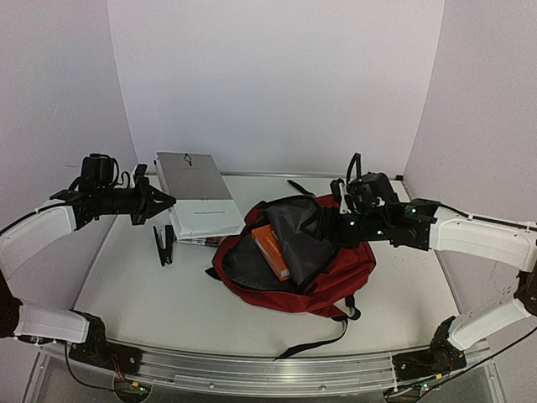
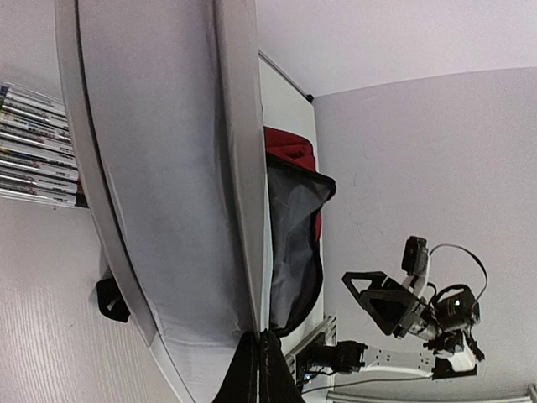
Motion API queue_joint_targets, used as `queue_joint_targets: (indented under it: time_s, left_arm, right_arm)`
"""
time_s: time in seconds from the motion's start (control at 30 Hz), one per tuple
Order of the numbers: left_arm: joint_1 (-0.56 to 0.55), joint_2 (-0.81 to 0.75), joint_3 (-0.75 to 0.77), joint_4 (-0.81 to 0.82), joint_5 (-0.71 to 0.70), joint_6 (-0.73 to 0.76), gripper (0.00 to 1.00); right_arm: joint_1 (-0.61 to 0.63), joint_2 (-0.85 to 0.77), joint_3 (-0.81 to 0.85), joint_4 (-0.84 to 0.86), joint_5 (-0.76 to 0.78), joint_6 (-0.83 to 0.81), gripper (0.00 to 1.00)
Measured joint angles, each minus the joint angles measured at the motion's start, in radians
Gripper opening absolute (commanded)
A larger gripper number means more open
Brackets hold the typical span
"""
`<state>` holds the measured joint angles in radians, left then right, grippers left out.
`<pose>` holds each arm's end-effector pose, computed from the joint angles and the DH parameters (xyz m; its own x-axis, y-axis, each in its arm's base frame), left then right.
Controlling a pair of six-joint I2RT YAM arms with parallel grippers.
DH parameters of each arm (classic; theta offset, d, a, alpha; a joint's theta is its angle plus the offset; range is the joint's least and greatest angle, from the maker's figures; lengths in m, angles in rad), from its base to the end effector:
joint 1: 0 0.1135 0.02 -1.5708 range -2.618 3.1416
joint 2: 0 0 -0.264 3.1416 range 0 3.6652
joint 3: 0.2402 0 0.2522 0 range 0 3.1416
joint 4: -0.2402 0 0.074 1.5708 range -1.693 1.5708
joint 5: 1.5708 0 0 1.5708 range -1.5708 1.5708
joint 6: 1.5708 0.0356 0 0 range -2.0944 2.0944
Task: Pack the student bag
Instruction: Pick up the book from the center of the board.
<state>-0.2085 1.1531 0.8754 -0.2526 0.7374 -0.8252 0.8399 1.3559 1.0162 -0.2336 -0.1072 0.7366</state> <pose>0.2411 -0.0755 0.2946 -0.8652 -0.3728 -0.3354 0.1254 0.4868 -0.8645 0.2018 0.2308 0.2870 -0.8058 0.1017 -0.5833 -0.3496 0.7134 0.6074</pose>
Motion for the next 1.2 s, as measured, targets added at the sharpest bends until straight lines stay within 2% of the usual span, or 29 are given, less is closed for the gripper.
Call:
queue_joint_targets:
  time_s: [0.27,0.4,0.6,0.77,0.87,1.2]
  left_arm:
    - [-0.013,-0.046,-0.007,-0.003,0.205,0.089,0.00]
    - [-0.079,-0.056,-0.007,-0.004,0.284,0.129,0.00]
    - [-0.240,-0.055,-0.006,-0.001,0.354,0.167,0.00]
    - [-0.271,-0.054,-0.006,0.041,0.398,0.161,0.00]
    - [-0.270,-0.054,-0.006,0.065,0.412,0.149,0.00]
    - [-0.275,-0.051,-0.004,0.089,0.456,0.122,0.00]
  right_arm:
    - [0.013,0.053,0.010,0.155,-0.144,0.034,0.89]
    - [0.013,0.088,0.018,0.246,-0.229,0.046,0.98]
    - [0.013,0.120,0.022,0.343,-0.319,0.072,0.98]
    - [0.011,0.121,0.022,0.377,-0.344,0.097,0.98]
    - [0.007,0.121,0.007,0.433,-0.367,0.131,0.91]
    - [-0.001,0.119,-0.106,0.728,-0.484,0.292,0.44]
